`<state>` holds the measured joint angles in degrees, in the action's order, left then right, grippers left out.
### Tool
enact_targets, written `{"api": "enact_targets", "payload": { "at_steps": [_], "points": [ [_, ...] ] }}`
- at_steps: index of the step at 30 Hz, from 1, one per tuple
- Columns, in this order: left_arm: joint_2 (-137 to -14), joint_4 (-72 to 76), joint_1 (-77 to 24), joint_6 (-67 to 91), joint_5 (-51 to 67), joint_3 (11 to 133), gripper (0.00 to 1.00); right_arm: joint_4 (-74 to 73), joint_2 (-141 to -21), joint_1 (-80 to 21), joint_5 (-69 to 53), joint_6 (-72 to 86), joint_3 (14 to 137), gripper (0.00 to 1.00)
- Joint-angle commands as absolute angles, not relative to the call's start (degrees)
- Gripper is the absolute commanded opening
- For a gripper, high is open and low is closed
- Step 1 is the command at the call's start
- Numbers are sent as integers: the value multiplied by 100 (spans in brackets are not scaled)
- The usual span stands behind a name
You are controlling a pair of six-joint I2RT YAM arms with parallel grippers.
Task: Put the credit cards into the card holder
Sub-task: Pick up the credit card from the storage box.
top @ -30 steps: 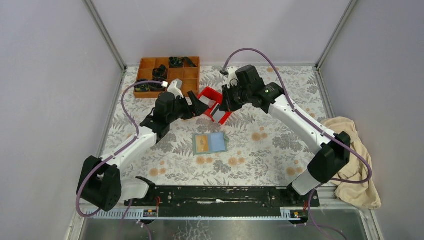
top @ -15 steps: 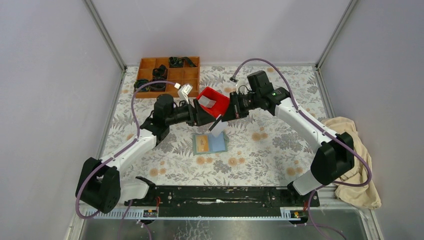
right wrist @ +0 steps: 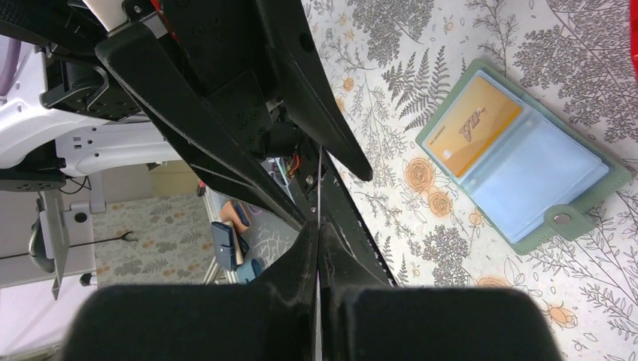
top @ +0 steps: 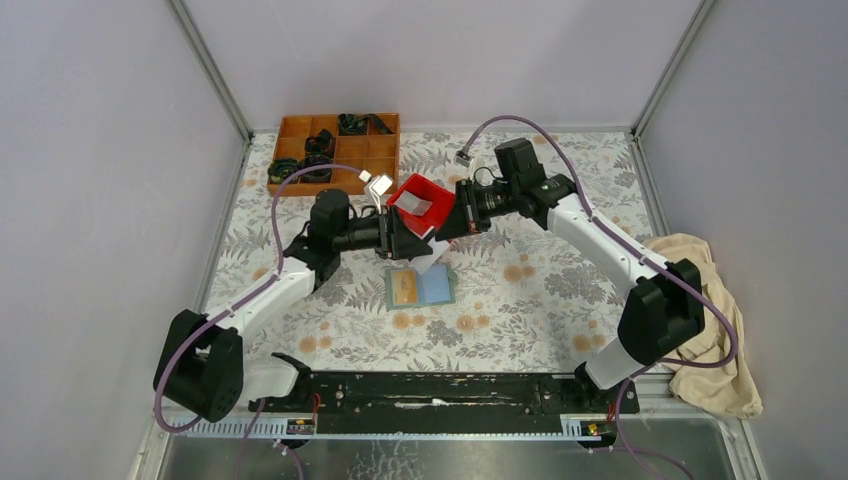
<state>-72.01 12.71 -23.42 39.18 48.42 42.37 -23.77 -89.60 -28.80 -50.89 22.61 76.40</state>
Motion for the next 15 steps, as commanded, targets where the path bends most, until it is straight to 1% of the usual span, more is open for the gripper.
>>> {"api": "enact_targets", "payload": {
  "at_steps": [1,3,5,6,7,10,11,12,14,15],
  "points": [
    [-7355,1748,-2329,4043,5356,4219,48,-2133,-9075,-2845,-5527,2406,7701,0],
    [-7390,1770,-2329,4076,5445,4241,41,-2112,-9104,-2824,-5581,2401,7686,0],
    [-7415,1775,-2329,4091,5496,4252,39,-2074,-9128,-2794,-5653,2399,7642,0],
    [-7425,1775,-2331,4102,5521,4251,36,-2059,-9139,-2782,-5667,2395,7620,0],
    [-7442,1783,-2327,4111,5546,4240,31,-2046,-9155,-2764,-5686,2396,7596,0],
    [-7466,1924,-2320,4215,5617,4163,10,-1968,-9166,-2709,-5740,2410,7519,0],
    [-7481,1974,-2320,4256,5625,4114,5,-1917,-9166,-2691,-5773,2421,7489,0],
    [-7486,2035,-2320,4293,5613,4056,3,-1900,-9161,-2676,-5746,2432,7465,2],
    [-7484,2169,-2296,4408,5513,3893,0,-1937,-9151,-2632,-5635,2419,7460,16],
    [-7458,2221,-2281,4464,5429,3795,0,-1932,-9135,-2606,-5534,2403,7437,25]
  ]
}}
